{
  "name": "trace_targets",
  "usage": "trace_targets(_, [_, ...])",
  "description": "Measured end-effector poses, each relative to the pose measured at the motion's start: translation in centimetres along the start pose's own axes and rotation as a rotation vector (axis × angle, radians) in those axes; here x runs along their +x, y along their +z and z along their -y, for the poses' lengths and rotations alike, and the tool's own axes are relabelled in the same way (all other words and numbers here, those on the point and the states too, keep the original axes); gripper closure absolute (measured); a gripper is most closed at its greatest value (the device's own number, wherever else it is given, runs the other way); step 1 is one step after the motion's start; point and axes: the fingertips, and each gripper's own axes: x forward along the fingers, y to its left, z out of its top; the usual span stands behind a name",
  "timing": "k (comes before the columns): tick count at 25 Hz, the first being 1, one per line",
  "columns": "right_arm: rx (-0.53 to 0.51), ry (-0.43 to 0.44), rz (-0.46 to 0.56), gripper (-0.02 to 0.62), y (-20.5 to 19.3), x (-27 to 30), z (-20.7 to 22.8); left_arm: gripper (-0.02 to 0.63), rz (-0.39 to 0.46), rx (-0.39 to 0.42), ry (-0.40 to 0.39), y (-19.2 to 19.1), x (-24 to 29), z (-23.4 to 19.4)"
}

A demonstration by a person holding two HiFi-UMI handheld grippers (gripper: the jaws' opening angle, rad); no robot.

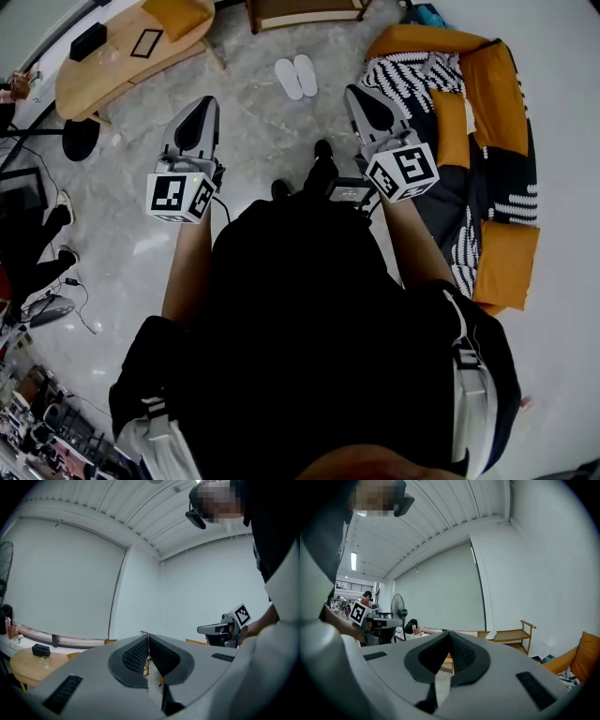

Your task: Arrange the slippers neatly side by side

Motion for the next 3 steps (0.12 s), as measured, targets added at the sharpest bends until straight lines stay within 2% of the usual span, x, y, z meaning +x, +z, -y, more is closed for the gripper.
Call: trace_targets(3, [-0.006,0.003,0.002,0.565,0.33,0.33,-0.33,0.589,-0.006,-0.009,-0.011,-0.18,-0.02,-0.08])
